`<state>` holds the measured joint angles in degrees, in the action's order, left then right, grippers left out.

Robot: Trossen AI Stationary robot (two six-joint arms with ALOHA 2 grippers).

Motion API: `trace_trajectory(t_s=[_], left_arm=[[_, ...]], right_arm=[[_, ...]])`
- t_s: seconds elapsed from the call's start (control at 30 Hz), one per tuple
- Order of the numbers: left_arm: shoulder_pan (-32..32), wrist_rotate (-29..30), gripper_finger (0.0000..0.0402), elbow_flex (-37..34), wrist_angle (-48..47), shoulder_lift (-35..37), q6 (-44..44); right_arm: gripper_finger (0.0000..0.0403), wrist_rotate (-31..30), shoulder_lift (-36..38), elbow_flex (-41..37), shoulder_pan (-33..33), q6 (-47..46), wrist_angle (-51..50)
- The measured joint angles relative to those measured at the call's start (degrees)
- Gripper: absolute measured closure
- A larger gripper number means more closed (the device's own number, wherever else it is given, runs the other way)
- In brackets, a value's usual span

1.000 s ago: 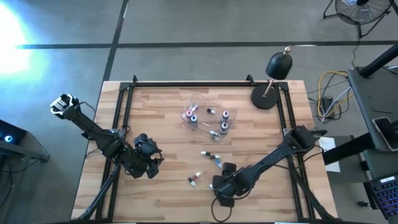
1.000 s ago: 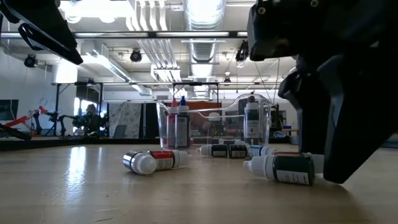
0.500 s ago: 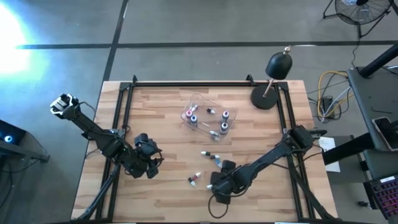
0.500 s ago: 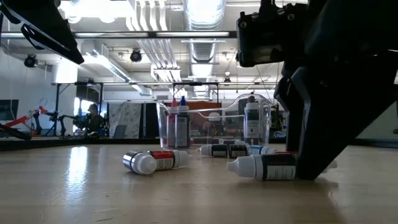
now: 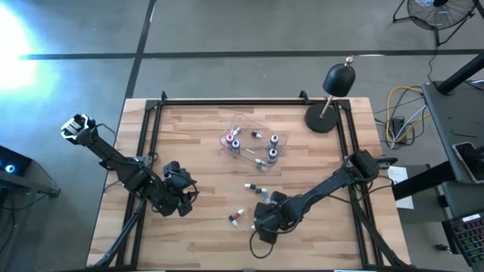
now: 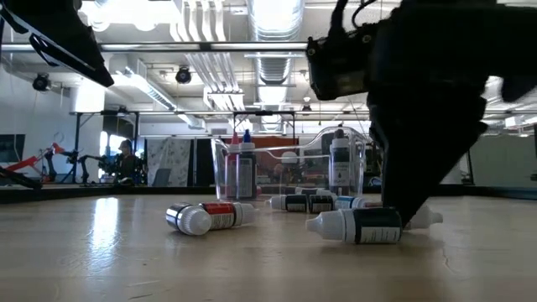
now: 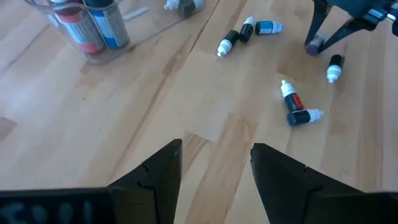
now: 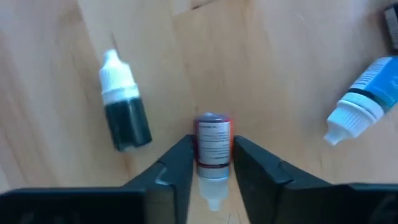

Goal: Pick & Place food coloring
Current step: Put the small orange food coloring bottle into the transparent bin, then put the bottom small black food coloring bottle into the transparent bin

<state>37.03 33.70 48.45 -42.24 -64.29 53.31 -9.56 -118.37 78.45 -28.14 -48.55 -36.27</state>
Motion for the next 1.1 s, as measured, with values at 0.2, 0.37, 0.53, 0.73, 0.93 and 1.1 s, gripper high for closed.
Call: trace_trajectory(t_s=[0.2, 0.37, 0.53, 0.73, 0.93, 1.1], left_arm=[[-0.92, 2.45, 0.0236, 0.00, -0.02, 0.17, -2.02], [-2.52, 2.67, 0.0236, 0.00, -0.30, 0.80, -4.86], [-2.91, 2.72, 0.0236, 0.00, -0.32, 1.32, -6.64], [-3.08, 3.91, 0.0236, 0.00, -0.33, 1.78, -7.16], [-3.10, 3.99, 0.0236, 0.00, -2.42, 2.49, -5.62], [-3.19, 6.12, 0.0236, 0.00, -3.41, 2.56, -4.75]], right_arm=[[0.0356, -0.42, 3.07, 1.32, 4.17, -8.46, -1.08], [0.0353, -16.90, 12.77, 5.50, 9.19, -9.28, -6.00], [0.0338, -27.82, 20.82, 8.15, 17.91, -12.22, -11.90], [0.0275, -21.60, 25.31, 8.22, 27.75, -9.04, -11.59], [0.0181, -21.45, 29.45, 8.42, 27.82, -8.56, -11.37], [0.0141, -18.78, 30.16, 8.37, 20.41, -3.83, -12.49]])
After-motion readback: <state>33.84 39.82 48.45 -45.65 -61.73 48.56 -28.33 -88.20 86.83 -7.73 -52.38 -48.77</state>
